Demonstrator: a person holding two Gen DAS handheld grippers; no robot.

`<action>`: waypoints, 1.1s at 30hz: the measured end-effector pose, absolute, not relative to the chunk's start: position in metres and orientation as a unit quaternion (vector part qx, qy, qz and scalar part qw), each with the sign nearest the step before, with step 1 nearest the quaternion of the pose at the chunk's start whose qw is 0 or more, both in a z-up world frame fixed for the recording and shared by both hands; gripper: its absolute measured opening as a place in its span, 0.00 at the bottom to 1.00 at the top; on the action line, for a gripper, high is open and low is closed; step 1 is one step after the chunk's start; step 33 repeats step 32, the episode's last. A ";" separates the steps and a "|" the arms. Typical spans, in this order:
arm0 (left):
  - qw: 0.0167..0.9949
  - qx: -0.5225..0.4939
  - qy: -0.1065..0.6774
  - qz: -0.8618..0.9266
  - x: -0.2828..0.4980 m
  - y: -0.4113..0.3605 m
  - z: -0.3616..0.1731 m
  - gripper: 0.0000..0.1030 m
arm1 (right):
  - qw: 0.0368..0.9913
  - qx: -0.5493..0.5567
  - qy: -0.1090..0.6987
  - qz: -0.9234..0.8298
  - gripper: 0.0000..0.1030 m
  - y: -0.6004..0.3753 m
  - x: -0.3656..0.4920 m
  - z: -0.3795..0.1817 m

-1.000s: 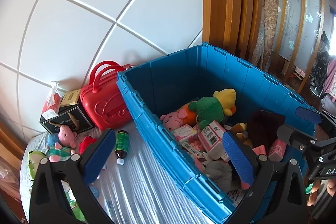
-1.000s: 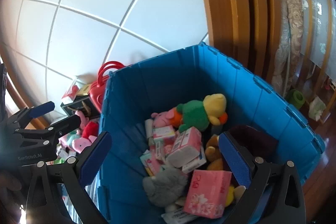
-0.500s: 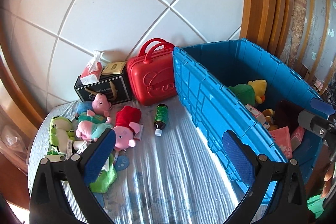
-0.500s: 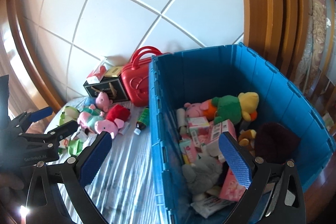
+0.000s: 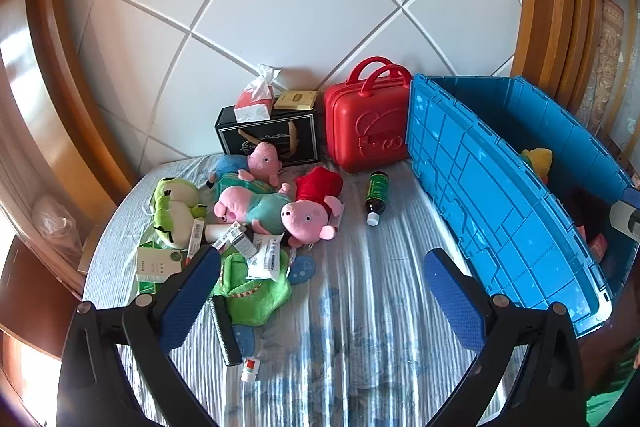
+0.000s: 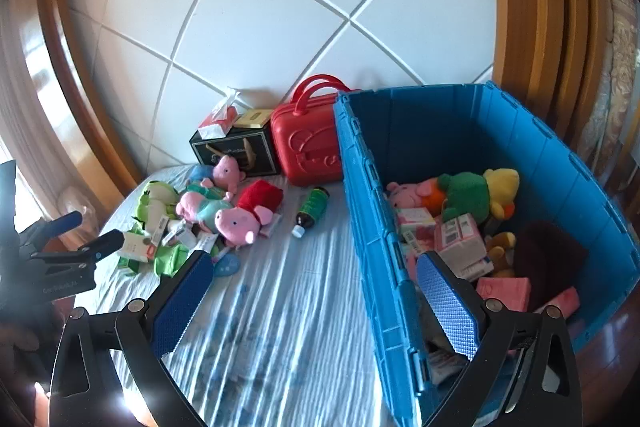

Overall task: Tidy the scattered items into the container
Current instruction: 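Move both empty grippers back toward the pile on the bed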

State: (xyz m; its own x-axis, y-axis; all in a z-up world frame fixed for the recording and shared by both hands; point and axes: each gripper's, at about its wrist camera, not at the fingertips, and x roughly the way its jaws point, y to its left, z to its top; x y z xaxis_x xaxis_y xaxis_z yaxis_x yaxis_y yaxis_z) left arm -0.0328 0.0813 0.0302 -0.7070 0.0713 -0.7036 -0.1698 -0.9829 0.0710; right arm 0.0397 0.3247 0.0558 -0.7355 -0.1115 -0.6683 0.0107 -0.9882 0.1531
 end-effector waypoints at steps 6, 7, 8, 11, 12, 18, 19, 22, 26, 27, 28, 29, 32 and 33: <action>0.042 -0.386 0.055 0.920 -0.022 0.057 0.031 1.00 | 0.033 0.364 -0.065 -0.929 1.00 0.310 0.047 0.059; 0.037 -0.389 0.051 0.919 -0.021 0.053 0.030 1.00 | 0.034 0.364 -0.065 -0.929 1.00 0.308 0.049 0.060; 0.029 -0.391 0.049 0.918 -0.018 0.049 0.030 1.00 | 0.034 0.364 -0.064 -0.929 1.00 0.305 0.050 0.060; 0.010 -0.389 0.059 0.919 -0.012 0.040 0.029 1.00 | 0.038 0.363 -0.063 -0.929 1.00 0.299 0.054 0.061; 0.007 -0.390 0.058 0.919 -0.011 0.038 0.029 1.00 | 0.039 0.363 -0.062 -0.929 1.00 0.298 0.055 0.062; -0.006 -0.396 0.045 0.917 -0.005 0.022 0.028 1.00 | 0.044 0.365 -0.061 -0.928 1.00 0.288 0.059 0.062; -0.008 -0.396 0.044 0.917 -0.004 0.021 0.028 1.00 | 0.044 0.365 -0.060 -0.928 1.00 0.287 0.060 0.062; -0.011 -0.397 0.036 0.917 -0.002 0.016 0.027 1.00 | 0.045 0.364 -0.058 -0.928 1.00 0.283 0.061 0.063; -0.014 -0.392 0.026 0.920 0.002 0.013 0.028 1.00 | 0.047 0.365 -0.058 -0.928 1.00 0.281 0.061 0.063; -0.014 -0.390 0.028 0.920 0.003 0.013 0.029 1.00 | 0.047 0.365 -0.059 -0.928 1.00 0.280 0.061 0.063; -0.014 -0.389 0.028 0.921 0.004 0.012 0.029 1.00 | 0.047 0.365 -0.059 -0.928 1.00 0.280 0.061 0.062; -0.013 -0.390 0.028 0.920 0.004 0.012 0.030 1.00 | 0.048 0.365 -0.059 -0.928 1.00 0.280 0.061 0.062; -0.007 -0.392 0.027 0.920 0.004 0.012 0.029 1.00 | 0.048 0.367 -0.058 -0.927 1.00 0.279 0.061 0.062; -0.007 -0.392 0.027 0.920 0.004 0.012 0.029 1.00 | 0.048 0.367 -0.058 -0.927 1.00 0.279 0.061 0.062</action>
